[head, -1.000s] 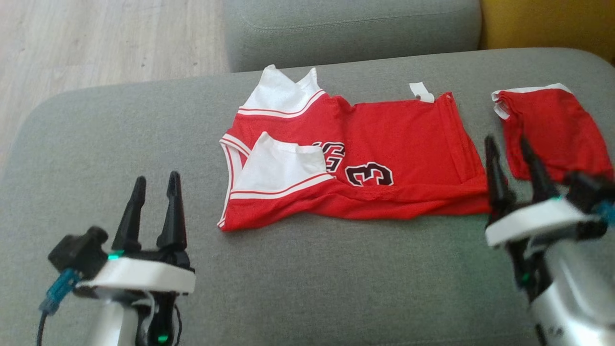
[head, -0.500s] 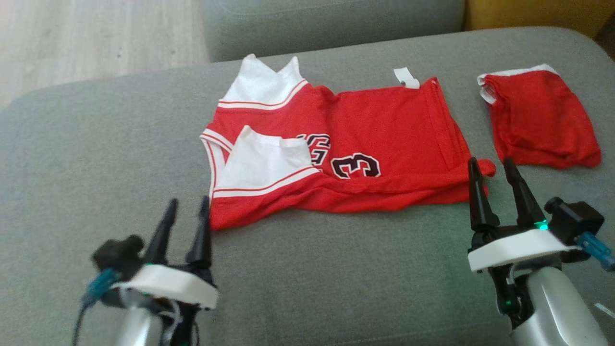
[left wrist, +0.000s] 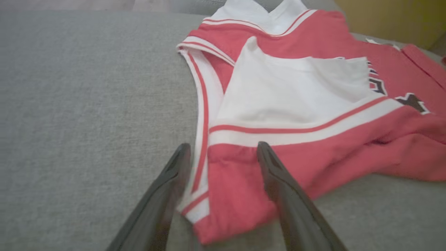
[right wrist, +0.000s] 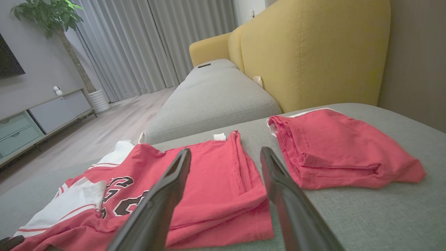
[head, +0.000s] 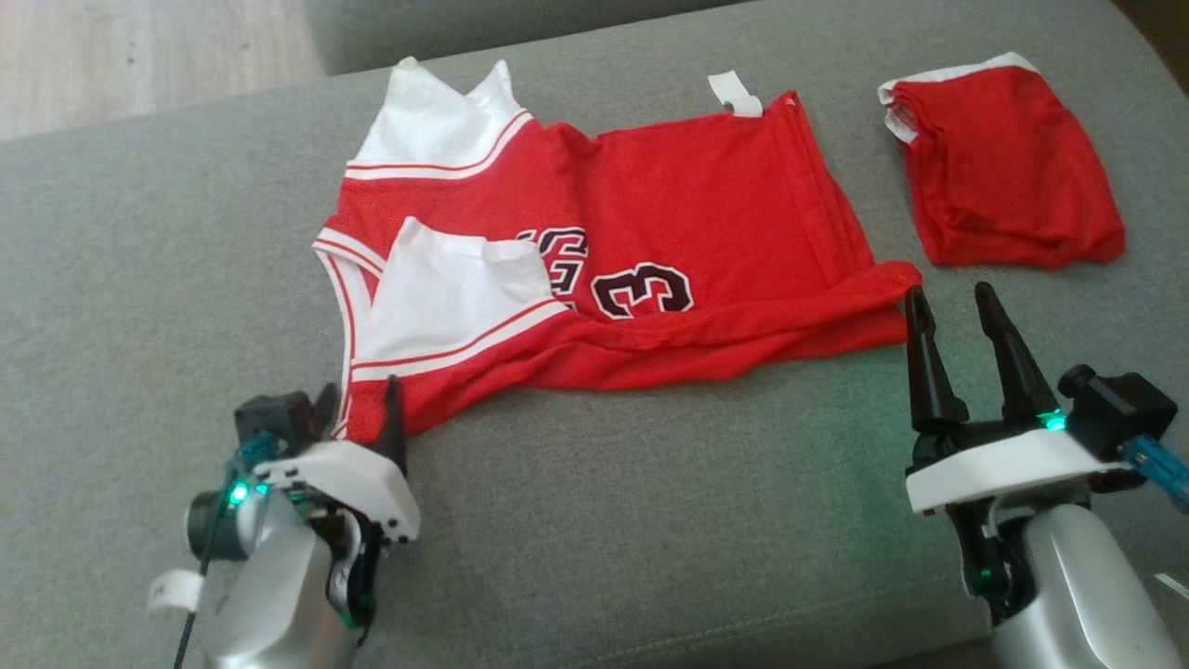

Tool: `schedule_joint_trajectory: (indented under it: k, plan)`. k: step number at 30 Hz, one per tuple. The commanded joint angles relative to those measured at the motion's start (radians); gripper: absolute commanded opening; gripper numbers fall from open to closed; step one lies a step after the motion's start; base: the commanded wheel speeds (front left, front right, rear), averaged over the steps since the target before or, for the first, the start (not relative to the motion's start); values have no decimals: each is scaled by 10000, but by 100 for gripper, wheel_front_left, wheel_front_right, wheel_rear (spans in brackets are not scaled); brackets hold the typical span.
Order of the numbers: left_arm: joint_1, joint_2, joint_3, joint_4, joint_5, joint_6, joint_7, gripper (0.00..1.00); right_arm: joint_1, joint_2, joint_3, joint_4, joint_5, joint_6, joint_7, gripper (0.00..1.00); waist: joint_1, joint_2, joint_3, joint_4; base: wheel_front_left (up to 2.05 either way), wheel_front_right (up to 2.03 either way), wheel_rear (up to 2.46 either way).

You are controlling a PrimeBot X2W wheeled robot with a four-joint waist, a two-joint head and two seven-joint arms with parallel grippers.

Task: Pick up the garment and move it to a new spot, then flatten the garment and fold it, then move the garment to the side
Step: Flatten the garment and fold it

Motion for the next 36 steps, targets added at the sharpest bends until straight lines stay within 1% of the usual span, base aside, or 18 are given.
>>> schedule_joint_trajectory:
  k: [1,4,6,8,10,11,12,15,20,29,32,36]
  plan:
    - [-573,229,372,119,131,240,-94,100,-346,32,173,-386,-60,-9,9,100,0,0,72,-83,0,0,0]
    - [-795,289,322,726,235,423,-113,100,-333,43,128,-382,-38,-9,10,100,0,0,85,-109,0,0,0]
    - [-896,292,268,1062,271,467,-119,100,-325,48,102,-370,-32,-9,10,100,0,0,74,-103,0,0,0]
    - [-977,271,188,1335,241,346,-102,100,-319,54,64,-346,-25,-9,9,100,0,0,50,-83,0,0,0]
    - [-1042,234,77,1556,176,121,-43,100,-319,60,18,-303,-15,-9,11,100,0,0,29,-50,0,0,0]
    - [-1076,214,18,1638,143,0,-37,27,-317,69,-15,-257,-17,-9,40,100,0,0,15,-32,0,0,0]
    - [-1109,196,-56,1684,132,-117,-57,0,-310,76,-70,-174,-40,-9,106,100,0,0,-10,-3,0,0,0]
    - [-1197,147,-195,1612,75,-373,-202,0,-300,103,-247,107,-142,-9,352,100,0,0,-74,111,0,0,0]
    - [-1149,115,-124,932,-14,-510,-379,0,-322,200,-741,660,-416,-9,849,100,0,0,-192,389,0,0,0]
    - [-303,118,495,-1629,219,-592,-396,0,-677,491,-1450,1883,-648,-9,1841,100,0,0,-213,926,0,0,0]
    - [-164,103,519,-1894,281,-639,-396,0,-863,551,-1593,2194,-572,-9,1923,100,0,0,-169,1031,0,0,0]
    - [-39,75,495,-2119,328,-758,-397,0,-1351,625,-2000,2974,-531,-9,2043,100,0,0,-52,1198,0,0,0]
